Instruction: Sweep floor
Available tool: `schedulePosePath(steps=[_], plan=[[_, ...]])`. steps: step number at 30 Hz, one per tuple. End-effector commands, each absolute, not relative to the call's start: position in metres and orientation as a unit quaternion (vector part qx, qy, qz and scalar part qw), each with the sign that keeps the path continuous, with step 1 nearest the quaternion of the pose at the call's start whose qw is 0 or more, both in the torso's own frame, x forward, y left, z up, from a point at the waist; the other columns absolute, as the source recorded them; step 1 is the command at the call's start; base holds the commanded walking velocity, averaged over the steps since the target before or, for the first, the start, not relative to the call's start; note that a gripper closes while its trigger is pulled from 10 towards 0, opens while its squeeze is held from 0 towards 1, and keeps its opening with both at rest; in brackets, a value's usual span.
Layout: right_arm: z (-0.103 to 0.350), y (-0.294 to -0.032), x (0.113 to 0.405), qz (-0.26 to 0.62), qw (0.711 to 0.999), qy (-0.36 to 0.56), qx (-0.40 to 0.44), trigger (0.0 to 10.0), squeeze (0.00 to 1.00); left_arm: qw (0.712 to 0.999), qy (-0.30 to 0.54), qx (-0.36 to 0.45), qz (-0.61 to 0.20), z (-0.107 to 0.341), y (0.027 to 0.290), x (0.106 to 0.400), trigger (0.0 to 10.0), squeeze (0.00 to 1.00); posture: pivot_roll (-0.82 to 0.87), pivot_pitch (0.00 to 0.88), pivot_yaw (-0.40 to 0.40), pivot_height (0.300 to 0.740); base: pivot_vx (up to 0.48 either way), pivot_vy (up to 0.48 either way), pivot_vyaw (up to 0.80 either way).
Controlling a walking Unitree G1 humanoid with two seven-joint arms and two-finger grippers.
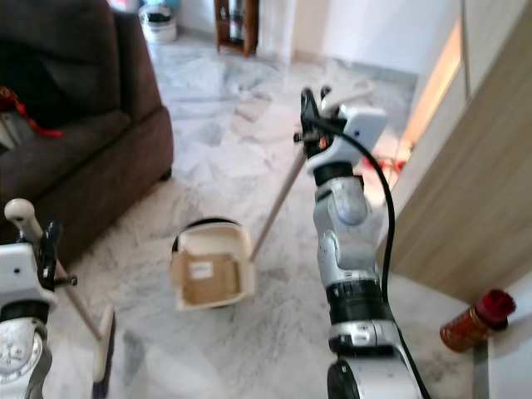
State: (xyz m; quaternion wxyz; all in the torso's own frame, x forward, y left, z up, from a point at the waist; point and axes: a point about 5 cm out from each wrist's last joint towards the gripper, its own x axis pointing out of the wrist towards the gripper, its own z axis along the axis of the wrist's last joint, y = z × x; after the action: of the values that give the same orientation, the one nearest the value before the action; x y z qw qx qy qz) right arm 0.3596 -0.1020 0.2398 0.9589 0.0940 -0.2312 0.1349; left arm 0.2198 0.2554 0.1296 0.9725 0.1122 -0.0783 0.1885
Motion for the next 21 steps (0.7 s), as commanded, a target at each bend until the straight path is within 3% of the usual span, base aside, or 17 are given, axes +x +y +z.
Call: schedulePosePath(steps=[1,21], plan=[[0.2606,-0.1057,0.3567,0.132,0.946,-0.274,0.113,10.0,0.0,0.971,-0.102,0.118,0.182,0.1397,0.2493,0.2227,10.0,0.0,0.05,0.083,-0.015,0.74,0.326,0.0,0.0],[0.2629,-0.1035,0.3533,0.14,0.943,-0.278,0.115,10.0,0.0,0.973,-0.098,0.118,0.171,0.1407,0.2416,0.2242,10.0,0.0,0.05,0.07,-0.015,0.74,0.322,0.0,0.0]])
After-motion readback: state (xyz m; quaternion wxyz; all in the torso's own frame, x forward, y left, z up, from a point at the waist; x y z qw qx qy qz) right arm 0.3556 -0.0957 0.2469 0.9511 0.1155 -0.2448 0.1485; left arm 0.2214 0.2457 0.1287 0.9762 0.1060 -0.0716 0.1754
